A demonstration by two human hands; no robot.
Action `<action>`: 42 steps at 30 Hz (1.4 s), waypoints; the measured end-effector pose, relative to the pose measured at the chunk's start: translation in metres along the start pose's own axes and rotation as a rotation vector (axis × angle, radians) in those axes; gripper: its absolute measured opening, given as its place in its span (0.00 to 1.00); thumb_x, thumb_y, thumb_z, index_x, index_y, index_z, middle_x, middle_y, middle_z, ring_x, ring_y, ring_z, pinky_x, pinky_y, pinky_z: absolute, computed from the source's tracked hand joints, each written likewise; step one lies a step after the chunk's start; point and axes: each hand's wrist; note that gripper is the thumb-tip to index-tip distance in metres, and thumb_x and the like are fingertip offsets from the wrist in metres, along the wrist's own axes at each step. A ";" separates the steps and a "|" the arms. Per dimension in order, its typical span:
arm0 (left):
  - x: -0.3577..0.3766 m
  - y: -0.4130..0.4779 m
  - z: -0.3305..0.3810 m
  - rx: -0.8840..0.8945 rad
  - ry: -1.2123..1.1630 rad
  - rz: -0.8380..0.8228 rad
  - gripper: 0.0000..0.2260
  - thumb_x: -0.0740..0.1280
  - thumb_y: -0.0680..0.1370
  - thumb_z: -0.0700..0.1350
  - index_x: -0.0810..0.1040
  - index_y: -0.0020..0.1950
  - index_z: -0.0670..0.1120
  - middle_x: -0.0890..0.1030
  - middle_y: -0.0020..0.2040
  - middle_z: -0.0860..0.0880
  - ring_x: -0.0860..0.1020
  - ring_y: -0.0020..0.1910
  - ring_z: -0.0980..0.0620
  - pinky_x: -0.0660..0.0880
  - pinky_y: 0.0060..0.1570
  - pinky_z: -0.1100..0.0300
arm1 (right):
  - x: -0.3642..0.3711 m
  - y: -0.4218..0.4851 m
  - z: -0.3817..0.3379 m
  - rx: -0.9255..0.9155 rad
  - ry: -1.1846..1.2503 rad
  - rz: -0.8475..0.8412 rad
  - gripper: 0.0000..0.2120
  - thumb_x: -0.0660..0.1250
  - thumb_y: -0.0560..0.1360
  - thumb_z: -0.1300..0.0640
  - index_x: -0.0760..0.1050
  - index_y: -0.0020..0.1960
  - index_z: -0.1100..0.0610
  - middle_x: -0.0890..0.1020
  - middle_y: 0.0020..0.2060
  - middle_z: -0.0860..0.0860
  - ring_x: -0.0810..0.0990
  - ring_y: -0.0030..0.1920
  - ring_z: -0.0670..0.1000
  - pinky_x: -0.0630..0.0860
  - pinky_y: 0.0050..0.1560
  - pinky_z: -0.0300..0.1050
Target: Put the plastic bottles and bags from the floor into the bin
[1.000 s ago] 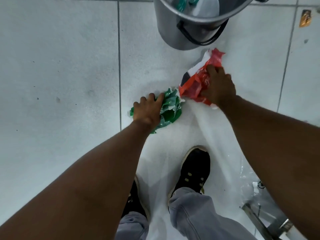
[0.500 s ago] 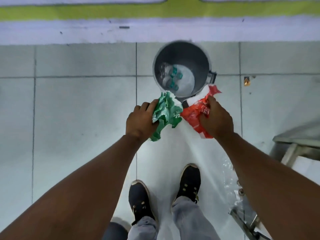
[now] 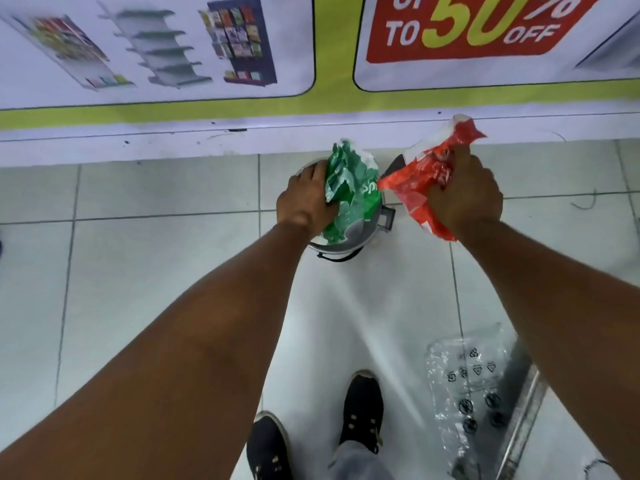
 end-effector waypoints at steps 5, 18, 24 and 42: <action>0.043 0.011 0.007 -0.044 0.010 -0.101 0.43 0.73 0.70 0.59 0.53 0.78 0.52 0.70 0.68 0.44 0.71 0.63 0.39 0.76 0.51 0.43 | 0.005 0.008 0.032 0.105 -0.042 -0.024 0.24 0.67 0.73 0.56 0.66 0.67 0.55 0.78 0.58 0.60 0.76 0.59 0.68 0.74 0.56 0.62; 0.025 -0.007 -0.035 0.021 0.039 0.063 0.37 0.65 0.77 0.60 0.53 0.79 0.47 0.59 0.78 0.42 0.58 0.75 0.41 0.62 0.70 0.43 | 0.025 -0.019 0.002 0.065 0.125 -0.058 0.26 0.66 0.73 0.53 0.66 0.70 0.52 0.80 0.58 0.57 0.78 0.59 0.65 0.76 0.60 0.61; -0.017 -0.019 -0.068 0.012 0.040 0.146 0.34 0.64 0.78 0.57 0.55 0.79 0.47 0.61 0.77 0.41 0.58 0.75 0.41 0.61 0.71 0.43 | 0.041 -0.022 -0.051 -0.077 0.251 -0.074 0.25 0.67 0.74 0.52 0.68 0.70 0.50 0.83 0.58 0.52 0.80 0.58 0.61 0.78 0.56 0.57; 0.003 0.001 -0.146 0.071 0.189 0.200 0.35 0.63 0.78 0.57 0.52 0.80 0.48 0.58 0.78 0.42 0.58 0.75 0.41 0.62 0.70 0.44 | 0.220 0.023 -0.102 -0.135 -0.296 -0.383 0.24 0.66 0.78 0.48 0.71 0.70 0.58 0.78 0.65 0.60 0.74 0.67 0.63 0.70 0.68 0.60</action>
Point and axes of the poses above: each hand's wrist, its own y-axis towards the middle knuckle, its own x-axis out of the palm, z = x × y
